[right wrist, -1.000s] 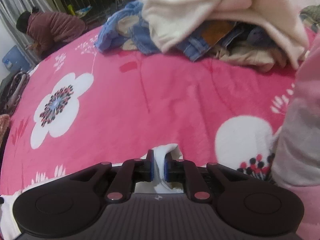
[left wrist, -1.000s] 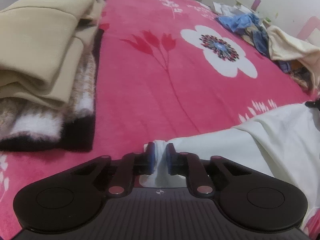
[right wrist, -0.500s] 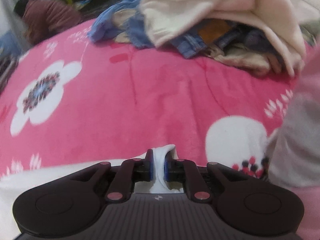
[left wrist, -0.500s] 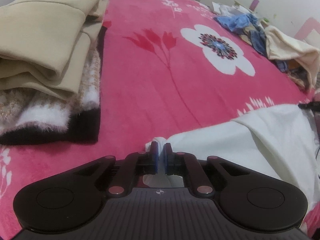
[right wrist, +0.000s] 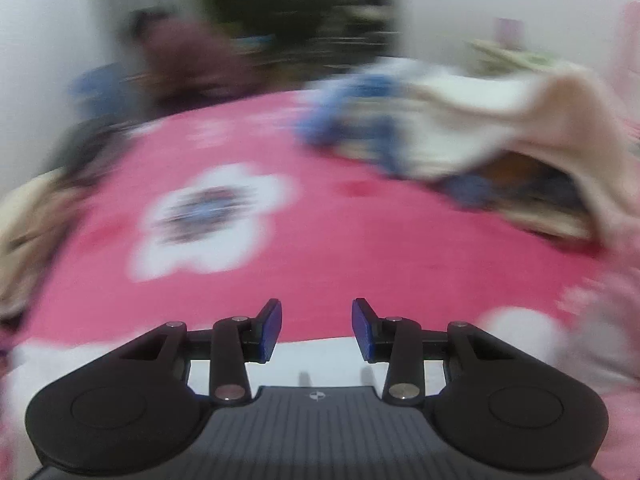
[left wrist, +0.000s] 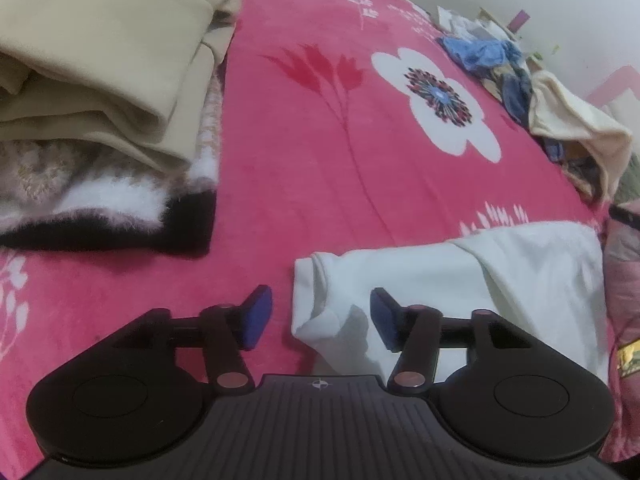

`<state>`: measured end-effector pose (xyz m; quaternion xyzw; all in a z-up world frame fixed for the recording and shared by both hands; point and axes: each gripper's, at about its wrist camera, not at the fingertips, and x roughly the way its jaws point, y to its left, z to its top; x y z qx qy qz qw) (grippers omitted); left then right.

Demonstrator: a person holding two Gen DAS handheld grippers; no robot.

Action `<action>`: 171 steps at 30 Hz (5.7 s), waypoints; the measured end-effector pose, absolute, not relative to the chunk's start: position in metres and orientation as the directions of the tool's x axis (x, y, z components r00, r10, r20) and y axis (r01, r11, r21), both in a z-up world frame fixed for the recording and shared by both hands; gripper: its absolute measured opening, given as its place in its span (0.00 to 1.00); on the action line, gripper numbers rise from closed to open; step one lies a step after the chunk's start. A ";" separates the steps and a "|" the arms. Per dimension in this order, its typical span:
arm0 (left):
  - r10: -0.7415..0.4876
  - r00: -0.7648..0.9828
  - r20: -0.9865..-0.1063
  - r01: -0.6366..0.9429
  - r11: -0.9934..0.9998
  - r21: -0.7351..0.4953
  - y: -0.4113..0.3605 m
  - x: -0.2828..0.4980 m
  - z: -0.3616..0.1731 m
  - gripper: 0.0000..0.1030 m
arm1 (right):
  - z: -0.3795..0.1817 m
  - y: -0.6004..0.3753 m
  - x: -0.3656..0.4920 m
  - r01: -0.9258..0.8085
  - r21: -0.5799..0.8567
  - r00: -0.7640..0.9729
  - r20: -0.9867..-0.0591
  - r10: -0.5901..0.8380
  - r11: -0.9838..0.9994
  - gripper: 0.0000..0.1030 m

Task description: Fold clothes

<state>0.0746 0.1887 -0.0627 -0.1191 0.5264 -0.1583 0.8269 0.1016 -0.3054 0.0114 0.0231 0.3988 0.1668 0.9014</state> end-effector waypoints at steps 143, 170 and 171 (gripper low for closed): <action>-0.470 0.278 -0.838 0.772 0.629 -0.097 0.123 0.078 -0.045 0.11 | -0.075 -0.192 0.209 -0.841 0.314 0.025 -0.792 0.610 0.440 0.02; -0.427 0.381 -0.820 0.159 0.904 -0.397 0.205 0.099 -0.067 0.53 | -0.098 -0.443 0.160 0.221 0.524 0.527 -0.774 0.351 0.823 0.52; -0.430 0.376 -0.821 0.154 0.902 -0.403 0.206 0.097 -0.070 0.54 | -0.100 -0.442 0.159 0.219 0.531 0.520 -0.773 0.363 0.818 0.50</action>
